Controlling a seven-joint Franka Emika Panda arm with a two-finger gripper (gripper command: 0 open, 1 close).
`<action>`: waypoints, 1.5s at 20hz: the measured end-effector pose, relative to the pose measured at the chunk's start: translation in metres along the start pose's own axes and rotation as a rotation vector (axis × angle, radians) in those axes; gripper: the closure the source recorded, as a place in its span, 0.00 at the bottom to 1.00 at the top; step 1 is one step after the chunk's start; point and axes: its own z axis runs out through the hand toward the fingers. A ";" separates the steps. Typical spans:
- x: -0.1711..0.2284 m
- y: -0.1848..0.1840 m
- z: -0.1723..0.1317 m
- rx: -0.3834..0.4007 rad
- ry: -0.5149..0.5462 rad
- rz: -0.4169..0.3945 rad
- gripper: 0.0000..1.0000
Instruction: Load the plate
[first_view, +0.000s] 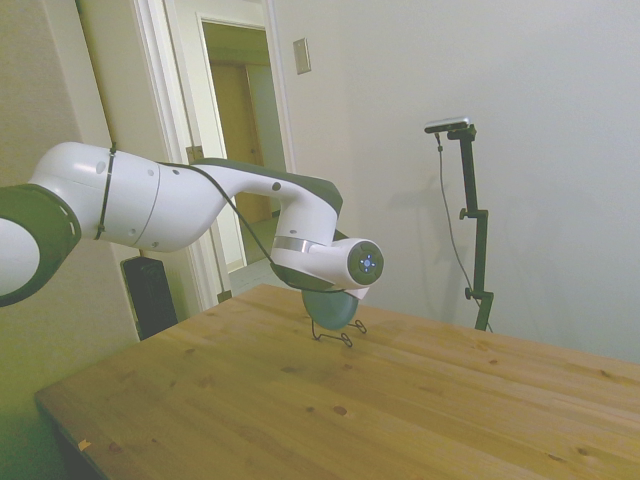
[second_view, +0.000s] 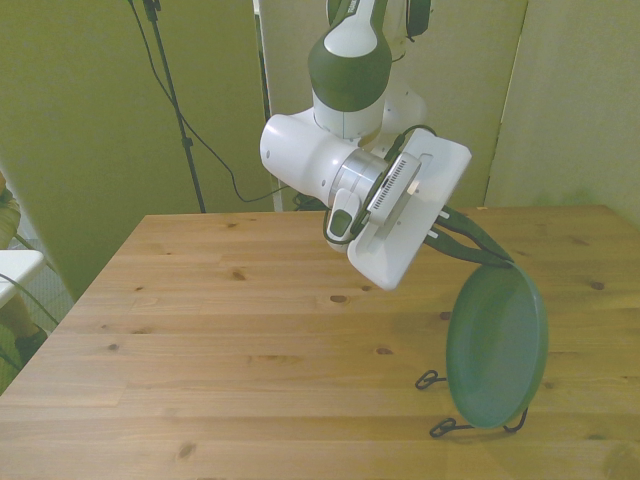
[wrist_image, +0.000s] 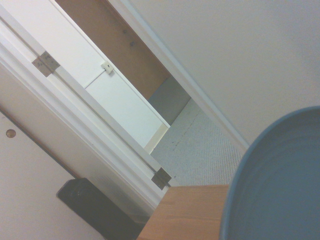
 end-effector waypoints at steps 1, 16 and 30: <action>0.000 0.000 0.001 0.000 -0.001 0.001 1.00; -0.004 0.008 0.013 0.010 -0.016 0.004 1.00; -0.003 0.013 0.016 0.012 -0.018 0.011 1.00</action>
